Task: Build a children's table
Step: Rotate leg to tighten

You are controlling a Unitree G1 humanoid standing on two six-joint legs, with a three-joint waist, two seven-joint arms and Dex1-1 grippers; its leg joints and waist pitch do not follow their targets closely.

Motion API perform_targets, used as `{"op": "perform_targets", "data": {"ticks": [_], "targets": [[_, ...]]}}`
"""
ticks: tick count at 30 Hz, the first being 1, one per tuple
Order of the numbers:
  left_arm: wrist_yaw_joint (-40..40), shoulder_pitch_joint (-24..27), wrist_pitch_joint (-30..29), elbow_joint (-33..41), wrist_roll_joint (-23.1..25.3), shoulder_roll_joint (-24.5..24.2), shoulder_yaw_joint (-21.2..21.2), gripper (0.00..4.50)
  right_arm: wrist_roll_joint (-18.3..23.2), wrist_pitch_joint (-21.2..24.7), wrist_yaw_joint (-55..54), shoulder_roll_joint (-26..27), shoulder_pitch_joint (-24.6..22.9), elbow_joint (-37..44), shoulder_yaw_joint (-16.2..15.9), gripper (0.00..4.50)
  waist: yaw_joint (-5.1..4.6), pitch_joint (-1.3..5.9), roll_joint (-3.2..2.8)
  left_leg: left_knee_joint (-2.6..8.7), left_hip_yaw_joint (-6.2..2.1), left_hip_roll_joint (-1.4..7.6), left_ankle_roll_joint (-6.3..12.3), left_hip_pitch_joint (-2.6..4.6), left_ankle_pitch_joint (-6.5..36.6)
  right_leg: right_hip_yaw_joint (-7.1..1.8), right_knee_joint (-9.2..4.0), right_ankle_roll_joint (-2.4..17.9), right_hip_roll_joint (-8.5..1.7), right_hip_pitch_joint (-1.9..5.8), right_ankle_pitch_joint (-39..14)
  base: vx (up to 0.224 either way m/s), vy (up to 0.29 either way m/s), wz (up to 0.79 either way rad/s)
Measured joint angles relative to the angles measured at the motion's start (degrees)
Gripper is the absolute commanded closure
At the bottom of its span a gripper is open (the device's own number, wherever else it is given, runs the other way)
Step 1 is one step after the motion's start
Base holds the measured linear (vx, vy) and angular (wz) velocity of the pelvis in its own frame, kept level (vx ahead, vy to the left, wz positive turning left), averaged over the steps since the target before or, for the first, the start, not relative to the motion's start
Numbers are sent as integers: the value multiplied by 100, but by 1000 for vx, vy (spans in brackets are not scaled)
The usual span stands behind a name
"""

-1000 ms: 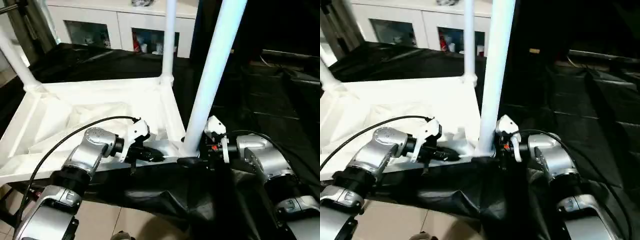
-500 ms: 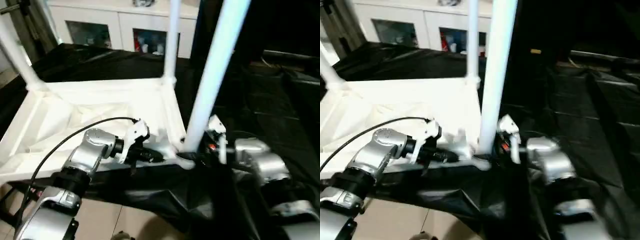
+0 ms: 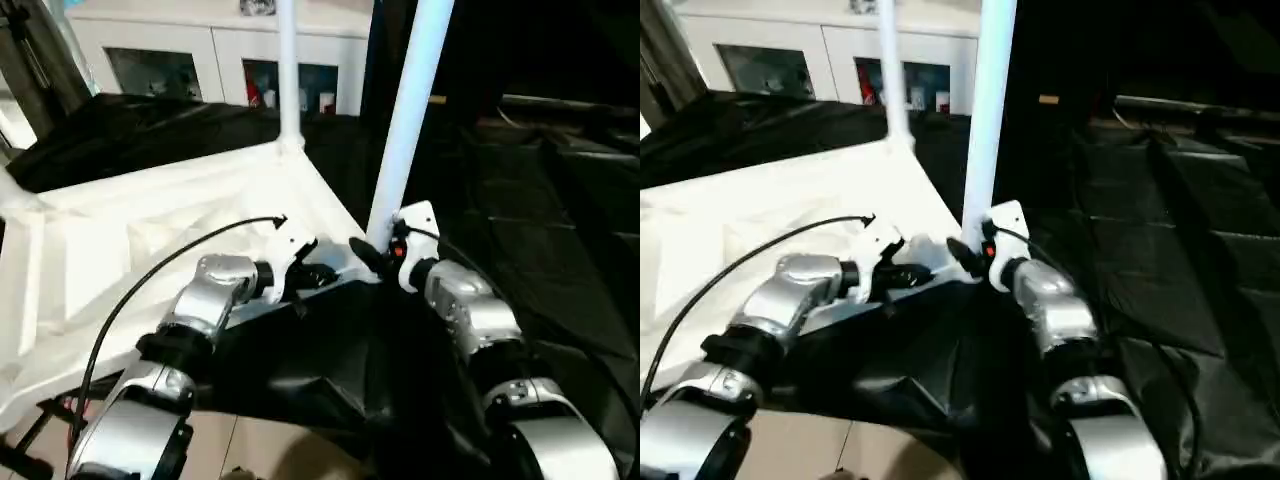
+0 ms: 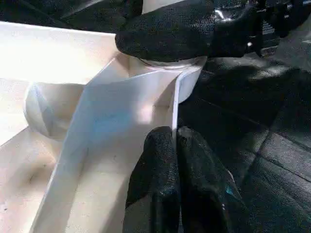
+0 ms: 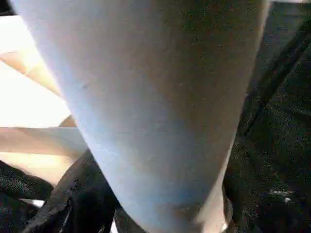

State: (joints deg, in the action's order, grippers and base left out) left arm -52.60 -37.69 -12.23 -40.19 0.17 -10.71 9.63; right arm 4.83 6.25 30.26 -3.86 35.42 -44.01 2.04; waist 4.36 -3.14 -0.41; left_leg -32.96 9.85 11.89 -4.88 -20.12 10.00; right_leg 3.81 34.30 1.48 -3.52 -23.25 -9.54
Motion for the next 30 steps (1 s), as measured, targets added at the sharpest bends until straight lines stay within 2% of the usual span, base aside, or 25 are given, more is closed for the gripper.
{"op": "perform_targets", "data": {"ticks": [2, 4, 8, 10, 12, 14, 17, 21, 26, 30], "targets": [[-1, 0, 22, 0, 11, -2, -2, 450, 0, -34, 2, 46, -10, -1, 7, 118, 0, 0, 0, 2, 0, 0, 0, -1, 0, 0, -1, 0, 0, -1, -1, 0, 0, 0], [-39, 3, 39, 2, 14, -17, -4, 450, -7, -69, 35, 60, -19, 0, 9, 87, -6, 0, 0, 2, 1, 0, 0, -1, 0, 0, -1, 0, 0, -2, -1, 0, 0, 0], [-166, 68, 89, 70, 13, -91, -5, 450, -19, -178, 301, 59, -109, 39, -21, 53, -23, 0, 0, 4, 1, 1, 0, 1, 0, -1, -1, 0, 1, -2, -1, 0, 0, 0], [-326, 125, 98, 151, -7, -177, 0, 450, -17, -188, 538, 12, -153, 106, -56, 53, -40, 0, 0, 4, 1, 1, 0, 1, 0, 0, -1, 0, 1, -2, -1, 0, 0, 0], [-650, 256, 98, 351, -59, -348, 29, 450, 12, -151, 1168, -207, -292, 323, -248, 53, -46, -1, -1, 6, 0, 2, 1, -4, 0, 1, -6, 0, 2, -3, -1, 0, 0, 0], [-976, 370, 98, 512, -106, -485, 57, 450, 114, -64, 1739, -393, -441, 552, -366, 53, -14, -1, -2, 7, 1, 2, 1, -6, 1, 2, -11, 0, 2, -3, -1, 0, 0, 0], [-1506, 421, 119, 629, -162, -639, 213, 450, 241, 137, 2573, -699, -589, 863, -584, 53, 88, -3, -3, 6, 2, 3, 1, -7, 1, 2, -13, 1, 2, -2, -1, 0, 0, 0], [-2099, 454, 155, 741, -244, -837, 397, 450, 364, 343, 3546, -1175, -754, 1287, -933, 53, 157, -6, -8, -2, 5, 3, 2, -13, 1, 1, -14, 1, -1, 1, -1, 0, 0, 0], [-2531, 468, 157, 787, -272, -960, 530, 450, 372, 512, 4153, -1427, -857, 1564, -1127, 53, 215, -5, -8, -3, 5, 5, 2, -11, 1, 2, -11, 1, -1, 2, 0, 0, 0, 0], [-2840, 467, 154, 803, -278, -1046, 603, 450, 429, 741, 4474, -1548, -884, 1710, -1264, 77, 231, -5, -8, -3, 5, 4, 2, -13, 1, 1, -11, 1, -2, 6, 0, 0, 0, 0]]}}
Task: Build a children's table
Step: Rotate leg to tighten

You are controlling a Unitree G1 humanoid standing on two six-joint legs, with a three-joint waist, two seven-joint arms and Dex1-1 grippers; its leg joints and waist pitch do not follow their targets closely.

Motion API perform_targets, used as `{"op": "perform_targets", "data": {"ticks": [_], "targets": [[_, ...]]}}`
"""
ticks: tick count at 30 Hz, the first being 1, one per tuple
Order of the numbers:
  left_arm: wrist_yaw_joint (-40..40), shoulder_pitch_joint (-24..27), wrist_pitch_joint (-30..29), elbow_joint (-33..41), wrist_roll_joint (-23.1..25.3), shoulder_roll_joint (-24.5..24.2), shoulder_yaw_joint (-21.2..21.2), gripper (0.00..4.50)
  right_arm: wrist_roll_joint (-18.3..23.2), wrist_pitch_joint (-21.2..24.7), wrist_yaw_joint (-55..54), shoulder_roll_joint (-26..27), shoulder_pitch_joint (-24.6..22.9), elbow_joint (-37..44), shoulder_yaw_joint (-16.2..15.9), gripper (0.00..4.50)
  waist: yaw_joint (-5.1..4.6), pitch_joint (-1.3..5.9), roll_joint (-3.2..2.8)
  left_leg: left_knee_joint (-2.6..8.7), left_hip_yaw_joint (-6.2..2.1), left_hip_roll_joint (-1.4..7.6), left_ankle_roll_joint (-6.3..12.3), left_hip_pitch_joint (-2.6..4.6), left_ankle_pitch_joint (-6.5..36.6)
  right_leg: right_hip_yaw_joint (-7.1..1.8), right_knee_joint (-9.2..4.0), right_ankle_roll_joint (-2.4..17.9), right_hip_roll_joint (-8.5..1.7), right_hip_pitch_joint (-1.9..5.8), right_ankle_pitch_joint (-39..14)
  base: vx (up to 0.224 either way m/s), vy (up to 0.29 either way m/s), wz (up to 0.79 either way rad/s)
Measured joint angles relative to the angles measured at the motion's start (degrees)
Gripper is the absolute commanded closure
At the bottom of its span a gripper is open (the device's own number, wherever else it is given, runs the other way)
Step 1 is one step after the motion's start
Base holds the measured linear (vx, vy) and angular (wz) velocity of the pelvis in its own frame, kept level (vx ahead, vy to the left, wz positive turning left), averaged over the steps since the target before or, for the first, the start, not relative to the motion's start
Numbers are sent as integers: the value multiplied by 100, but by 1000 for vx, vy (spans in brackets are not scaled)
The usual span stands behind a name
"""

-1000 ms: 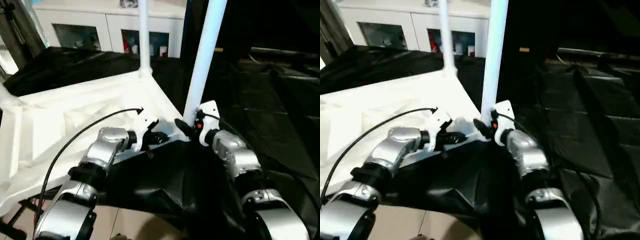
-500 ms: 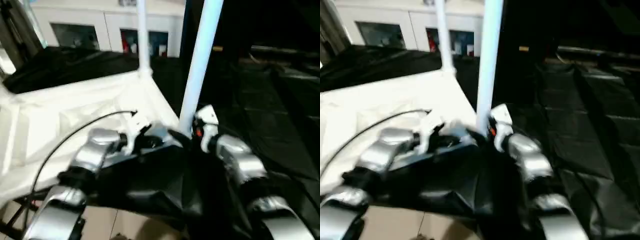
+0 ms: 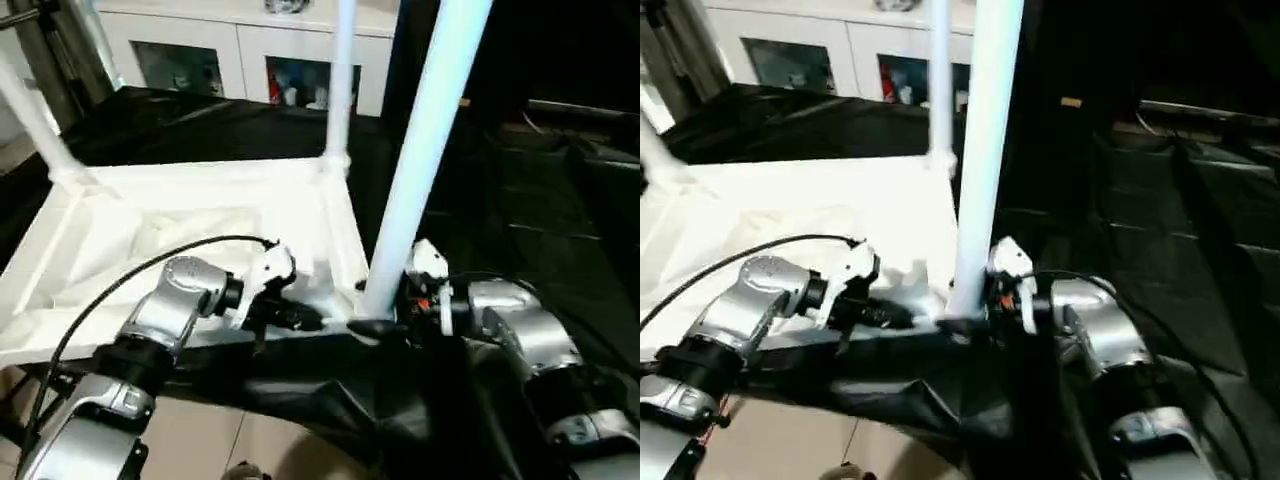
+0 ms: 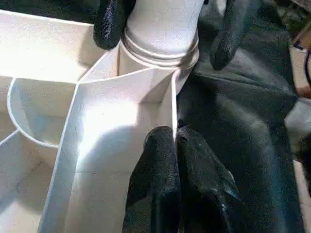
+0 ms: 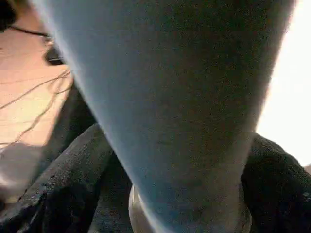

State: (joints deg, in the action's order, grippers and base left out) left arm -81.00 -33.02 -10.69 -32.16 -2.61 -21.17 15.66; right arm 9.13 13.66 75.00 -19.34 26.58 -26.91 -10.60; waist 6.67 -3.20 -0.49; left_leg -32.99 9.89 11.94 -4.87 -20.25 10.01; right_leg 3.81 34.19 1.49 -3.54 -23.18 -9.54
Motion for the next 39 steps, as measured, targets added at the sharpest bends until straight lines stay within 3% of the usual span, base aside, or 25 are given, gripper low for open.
{"op": "perform_targets", "data": {"ticks": [8, 14, 19, 24, 29, 32, 33, 39], "targets": [[-265, 20, -70, 123, -5, -78, 93, 450, 50, 270, 226, -53, -7, 132, -84, 153, 17, 0, 0, 0, 0, 0, 0, -8, 0, 0, -1, 0, -1, 4, 0, 0, 0, 0], [-150, 44, -52, 128, -3, -58, 59, 450, 36, 268, 100, -44, -11, 135, -84, 177, 15, 1, -1, -1, 0, 0, -1, -6, 0, 0, 1, -1, -2, 7, 0, 0, 0, 0], [697, -138, 9, -282, 122, 176, -198, 450, -153, 17, -1265, 417, 112, -306, 316, 189, -41, 1, -1, -3, -1, -2, -3, 9, -2, -1, 13, -26, -3, 10, -14, 0, 0, 0], [1917, -456, 11, -825, 261, 680, -363, 450, -249, -71, -3243, 1079, 495, -1009, 914, 196, -203, 0, 7, -6, -7, -4, -9, 16, -5, 2, -2, -29, -3, 7, -15, 0, 0, 0], [2702, -642, 11, -1120, 307, 1070, -463, 450, -271, -267, -4486, 1443, 725, -1394, 1259, 196, -210, 0, 7, -1, -8, -5, -11, 16, -6, 1, -1, -26, -2, 7, -9, 0, 0, 0], [2809, -681, 60, -1172, 354, 1123, -507, 450, -321, -624, -4706, 1534, 745, -1554, 1285, 196, -187, 3, 2, 8, -8, -5, -11, 16, -6, 2, 0, 8, -2, 6, 13, 0, 0, 0], [2806, -680, 75, -1172, 357, 1125, -515, 450, -321, -742, -4704, 1548, 743, -1607, 1288, 140, -181, 4, -2, 10, -8, -5, -11, 16, -6, 2, -1, 7, -1, 5, 12, 0, 0, 0], [2555, -635, 224, -1153, 356, 1004, -517, 450, -338, -822, -4325, 1555, 705, -1594, 1287, 87, -203, 4, -6, 11, -7, -2, -10, 13, -6, 0, -4, 4, 3, 2, 9, 0, 0, 0]]}}
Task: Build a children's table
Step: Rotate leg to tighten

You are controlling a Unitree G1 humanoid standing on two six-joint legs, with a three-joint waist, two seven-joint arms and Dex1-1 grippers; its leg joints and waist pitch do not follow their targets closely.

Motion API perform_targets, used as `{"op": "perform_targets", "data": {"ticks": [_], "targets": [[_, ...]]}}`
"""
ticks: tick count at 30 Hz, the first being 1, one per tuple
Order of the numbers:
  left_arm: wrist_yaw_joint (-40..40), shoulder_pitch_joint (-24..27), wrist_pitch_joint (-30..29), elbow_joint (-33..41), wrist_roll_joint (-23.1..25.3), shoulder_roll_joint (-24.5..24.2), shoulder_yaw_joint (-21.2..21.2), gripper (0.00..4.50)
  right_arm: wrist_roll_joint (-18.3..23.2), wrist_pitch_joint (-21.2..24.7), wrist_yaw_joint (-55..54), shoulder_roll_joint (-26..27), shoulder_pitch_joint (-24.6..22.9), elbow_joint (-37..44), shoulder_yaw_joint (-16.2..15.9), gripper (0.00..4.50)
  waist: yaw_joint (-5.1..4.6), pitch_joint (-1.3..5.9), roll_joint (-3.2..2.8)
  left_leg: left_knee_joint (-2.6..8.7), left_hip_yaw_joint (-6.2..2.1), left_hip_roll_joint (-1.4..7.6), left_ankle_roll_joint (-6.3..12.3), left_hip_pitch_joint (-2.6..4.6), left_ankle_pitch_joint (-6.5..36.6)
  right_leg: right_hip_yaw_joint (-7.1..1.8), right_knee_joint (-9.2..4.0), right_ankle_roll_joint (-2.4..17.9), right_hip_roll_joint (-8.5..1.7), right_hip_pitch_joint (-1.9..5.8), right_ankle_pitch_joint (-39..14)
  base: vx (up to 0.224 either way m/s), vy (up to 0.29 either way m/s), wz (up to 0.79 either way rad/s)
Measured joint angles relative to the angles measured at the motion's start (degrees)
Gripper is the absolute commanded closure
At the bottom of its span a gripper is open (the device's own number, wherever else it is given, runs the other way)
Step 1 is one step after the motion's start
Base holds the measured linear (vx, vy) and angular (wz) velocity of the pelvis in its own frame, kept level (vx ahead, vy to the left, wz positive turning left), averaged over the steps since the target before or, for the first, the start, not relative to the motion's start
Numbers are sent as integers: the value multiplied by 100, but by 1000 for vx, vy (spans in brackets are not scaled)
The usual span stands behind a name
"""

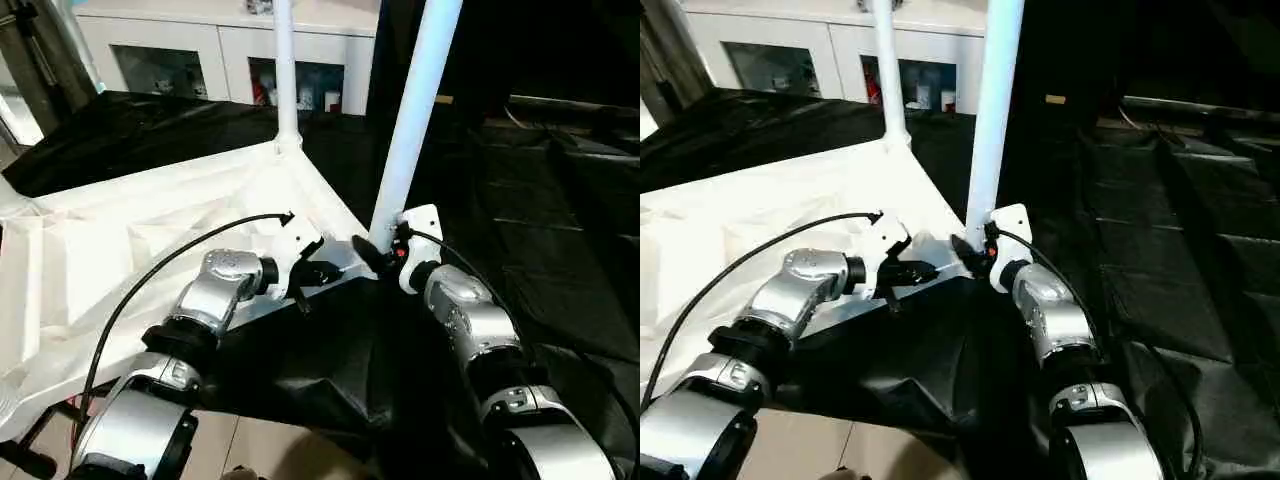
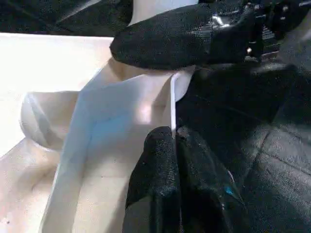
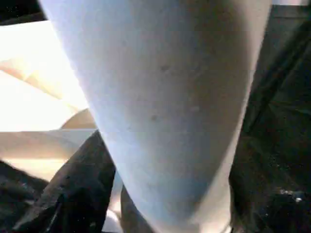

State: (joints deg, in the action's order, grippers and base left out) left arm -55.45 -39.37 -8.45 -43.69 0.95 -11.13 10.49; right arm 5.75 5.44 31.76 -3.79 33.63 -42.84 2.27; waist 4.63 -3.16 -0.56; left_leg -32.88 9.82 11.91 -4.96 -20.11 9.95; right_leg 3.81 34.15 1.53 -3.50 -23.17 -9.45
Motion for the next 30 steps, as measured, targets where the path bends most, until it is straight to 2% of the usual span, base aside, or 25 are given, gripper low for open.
{"op": "perform_targets", "data": {"ticks": [4, 7, 17, 19, 23, 30], "targets": [[-423, 143, 96, 182, -19, -178, 52, 450, 16, 32, 695, -194, -141, 229, -198, 80, 10, 0, 0, 2, 0, 1, 0, 0, 0, 0, -2, -2, 1, -1, -2, 0, 0, 0], [-1030, 285, 180, 357, -127, -416, 123, 450, 130, 129, 1851, -664, -406, 638, -518, 80, 59, -1, 0, 2, 2, 2, 1, -4, 1, 1, -8, -3, 1, 1, -3, 0, 0, 0], [-2199, 349, 332, 478, -206, -765, 402, 450, 191, 525, 3735, -1482, -670, 1400, -1170, 80, 207, -2, -1, 0, 4, 3, 1, -8, 0, 1, -4, -4, -4, 8, -3, 0, 0, 0], [-2395, 366, 313, 530, -228, -836, 444, 450, 207, 584, 3953, -1527, -696, 1492, -1238, 103, 209, -2, -1, 0, 4, 3, 1, -9, 0, 1, -3, -4, -4, 7, -3, 0, 0, 0], [-2580, 413, 294, 620, -230, -886, 477, 450, 231, 675, 4141, -1568, -704, 1528, -1278, 114, 217, -2, -1, 0, 4, 3, 1, -10, 0, 1, -4, -4, -5, 8, -3, 0, 0, 0], [-2628, 414, 268, 628, -230, -893, 495, 450, 252, 733, 4147, -1555, -700, 1519, -1278, 178, 217, -1, -1, 0, 4, 2, 0, -10, 0, 1, -3, -5, -6, 8, -4, 0, 0, 0]]}}
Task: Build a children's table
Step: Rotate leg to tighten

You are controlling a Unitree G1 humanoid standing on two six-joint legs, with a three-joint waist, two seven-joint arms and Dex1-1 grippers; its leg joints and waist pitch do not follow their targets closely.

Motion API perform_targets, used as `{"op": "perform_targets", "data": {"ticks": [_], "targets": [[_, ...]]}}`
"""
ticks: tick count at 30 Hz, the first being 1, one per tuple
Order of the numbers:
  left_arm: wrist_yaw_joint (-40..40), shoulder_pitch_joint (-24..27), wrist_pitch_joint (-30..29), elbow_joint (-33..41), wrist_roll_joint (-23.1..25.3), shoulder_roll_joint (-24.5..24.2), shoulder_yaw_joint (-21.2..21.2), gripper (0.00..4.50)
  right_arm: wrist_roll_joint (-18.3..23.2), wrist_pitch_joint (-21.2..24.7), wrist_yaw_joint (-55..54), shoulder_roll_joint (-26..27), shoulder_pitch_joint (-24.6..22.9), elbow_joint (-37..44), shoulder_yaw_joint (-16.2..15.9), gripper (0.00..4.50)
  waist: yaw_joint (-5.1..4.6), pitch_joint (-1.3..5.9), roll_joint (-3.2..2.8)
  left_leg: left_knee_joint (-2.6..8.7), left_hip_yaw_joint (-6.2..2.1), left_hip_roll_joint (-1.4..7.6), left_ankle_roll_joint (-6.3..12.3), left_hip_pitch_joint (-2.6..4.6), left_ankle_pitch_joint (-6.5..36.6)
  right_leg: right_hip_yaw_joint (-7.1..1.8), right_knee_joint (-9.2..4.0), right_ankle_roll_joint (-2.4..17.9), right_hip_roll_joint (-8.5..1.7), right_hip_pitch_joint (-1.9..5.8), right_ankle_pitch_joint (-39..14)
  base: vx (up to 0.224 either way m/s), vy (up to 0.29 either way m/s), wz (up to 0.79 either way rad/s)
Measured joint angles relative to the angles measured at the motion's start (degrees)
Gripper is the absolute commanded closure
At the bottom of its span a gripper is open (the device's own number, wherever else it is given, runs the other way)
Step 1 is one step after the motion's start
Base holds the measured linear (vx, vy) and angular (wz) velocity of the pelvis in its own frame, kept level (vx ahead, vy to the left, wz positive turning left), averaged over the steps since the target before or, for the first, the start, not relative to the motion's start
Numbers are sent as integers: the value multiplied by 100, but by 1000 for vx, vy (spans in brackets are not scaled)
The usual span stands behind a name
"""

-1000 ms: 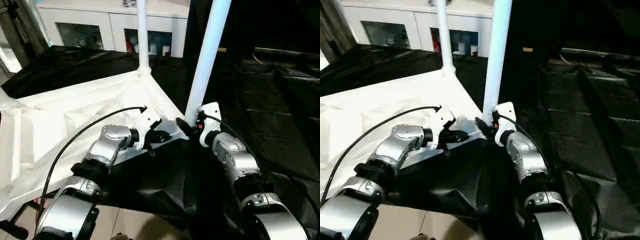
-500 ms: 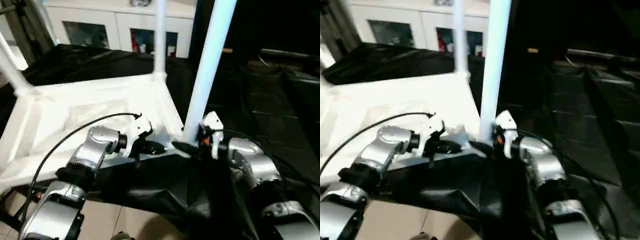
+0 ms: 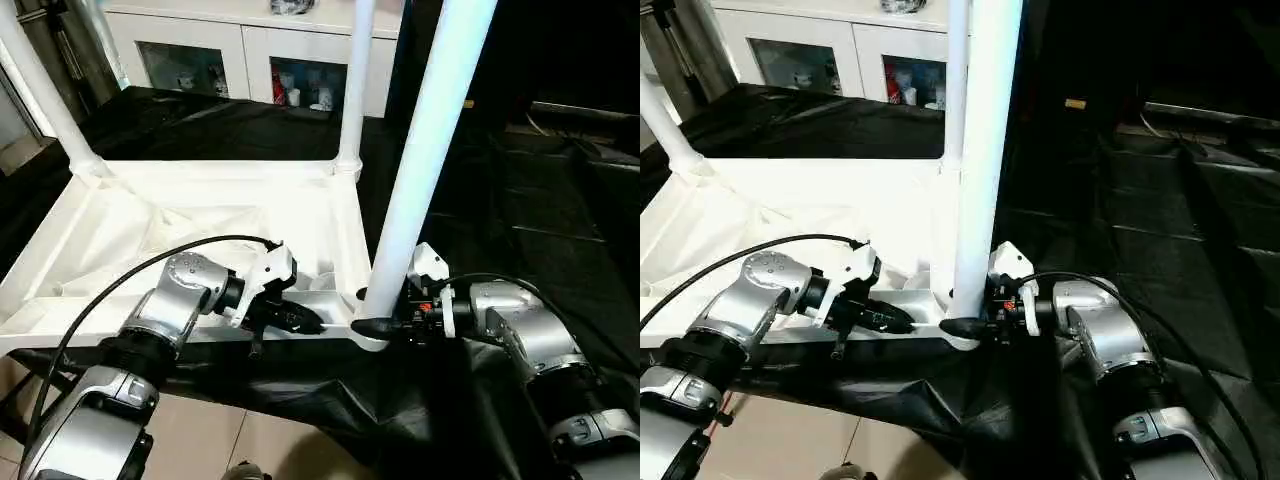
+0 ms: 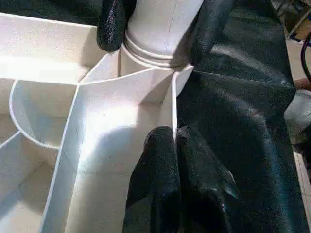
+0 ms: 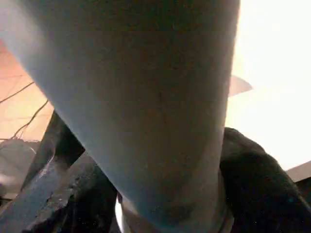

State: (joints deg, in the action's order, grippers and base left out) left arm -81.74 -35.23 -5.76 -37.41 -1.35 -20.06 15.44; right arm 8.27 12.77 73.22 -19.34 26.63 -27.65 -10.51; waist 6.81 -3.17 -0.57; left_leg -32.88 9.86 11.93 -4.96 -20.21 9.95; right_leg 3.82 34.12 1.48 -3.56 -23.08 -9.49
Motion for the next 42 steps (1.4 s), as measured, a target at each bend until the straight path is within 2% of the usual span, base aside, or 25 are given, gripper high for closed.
{"op": "perform_targets", "data": {"ticks": [4, 6, 9, 12, 15, 18, 19, 20, 22, 23, 24, 26, 29, 33, 35, 39, 42], "targets": [[352, -1, -2, -53, 24, 61, -83, 450, -23, -99, -464, 178, 8, -175, 168, 191, -16, 1, 2, 0, 0, 0, -1, 4, 0, 0, 4, -15, 0, 2, -8, 0, 0, 0], [927, -43, -2, -227, 101, 217, -288, 450, -96, -162, -1293, 523, 105, -467, 470, 197, -59, 3, 6, -2, -1, -1, -2, 12, -1, 1, 6, -25, 0, 3, -14, 0, 0, 0], [1391, -76, -5, -342, 115, 403, -366, 450, -123, -204, -1970, 709, 199, -675, 649, 199, -130, 3, 8, -6, -1, -5, -1, 15, -1, -2, -2, -28, -3, 8, -15, 0, 0, 0], [2327, -358, -30, -726, 273, 760, -449, 450, -200, -294, -3477, 1213, 546, -1224, 1046, 200, -217, 2, 13, -11, -2, -7, -2, 15, -1, -1, -6, -28, -4, 2, -15, 0, 0, 0], [2899, -478, -66, -907, 343, 1048, -503, 450, -242, -469, -4378, 1459, 725, -1541, 1255, 200, -235, 2, 12, -10, -2, -7, -2, 15, -1, 0, -5, -28, -5, 1, -15, 0, 0, 0], [2991, -491, -16, -917, 378, 1082, -509, 450, -337, -755, -4524, 1513, 717, -1630, 1267, 200, -213, 4, 6, 0, -2, -7, -2, 14, -1, 0, 0, -28, -5, -1, -13, 0, 0, 0], [2991, -491, 7, -917, 392, 1082, -509, 450, -343, -807, -4524, 1514, 713, -1633, 1267, 144, -204, 4, 4, 2, -2, -7, -2, 14, -1, 1, 2, -28, -5, -1, -13, 0, 0, 0], [2990, -491, 37, -917, 402, 1082, -507, 450, -343, -830, -4524, 1515, 711, -1635, 1267, 131, -196, 4, 3, 5, -2, -7, -2, 14, -1, 1, 4, -27, -5, -1, -12, 0, 0, 0], [2993, -491, 190, -940, 470, 1078, -497, 450, -407, -857, -4520, 1543, 712, -1638, 1256, 131, -186, 4, 3, 9, -3, -5, -2, 13, -1, 2, 6, -25, -4, -2, -10, 0, 0, 0], [2993, -492, 267, -965, 496, 1070, -497, 450, -440, -891, -4520, 1558, 711, -1639, 1252, 124, -186, 4, 3, 10, -3, -5, -2, 13, -1, 2, 6, -24, -3, -1, -10, 0, 0, 0], [2992, -492, 374, -989, 521, 1050, -483, 450, -492, -951, -4520, 1558, 709, -1639, 1238, 93, -184, 5, 2, 13, -3, -6, -2, 14, -1, 2, 6, -23, -3, -2, -9, 0, 0, 0], [2991, -492, 489, -1017, 551, 1025, -465, 450, -572, -1022, -4520, 1557, 692, -1630, 1186, 93, -182, 5, 2, 16, -2, -6, -2, 14, -1, 2, 5, -14, -3, -2, -4, 0, 0, 0], [2967, -494, 632, -1030, 558, 1018, -388, 450, -620, -1097, -4452, 1430, 452, -1321, 1035, 93, -164, 3, 4, 17, -2, -6, -2, 12, -1, 1, 0, -4, -4, -2, 2, 0, 0, 0], [2941, -504, 775, -1055, 578, 1034, -314, 450, -537, -968, -3885, 1022, -163, -321, 946, 93, -118, 3, 4, 19, 4, -7, -1, 0, -1, -6, -2, -23, -6, -1, -10, 0, 0, 0], [2922, -505, 904, -1094, 594, 1043, -314, 450, -336, -766, -3553, 779, -572, 387, 962, 93, -100, 2, 3, 18, 4, -7, -1, -2, -1, -7, -3, -42, -6, -2, -21, 0, 0, 0], [2879, -504, 989, -1126, 596, 1005, -333, 450, -34, -474, -3148, 583, -1087, 1134, 971, 93, -102, 0, 1, 25, 3, -6, -1, -1, -1, -4, -1, -49, -5, -6, -25, 0, 0, 0], [2874, -504, 1051, -1137, 595, 995, -333, 450, 140, -285, -2938, 570, -1276, 1549, 756, 93, -106, -3, -2, 25, 2, -6, -1, -4, -1, -3, -1, -50, -5, -8, -26, 0, 0, 0]]}}
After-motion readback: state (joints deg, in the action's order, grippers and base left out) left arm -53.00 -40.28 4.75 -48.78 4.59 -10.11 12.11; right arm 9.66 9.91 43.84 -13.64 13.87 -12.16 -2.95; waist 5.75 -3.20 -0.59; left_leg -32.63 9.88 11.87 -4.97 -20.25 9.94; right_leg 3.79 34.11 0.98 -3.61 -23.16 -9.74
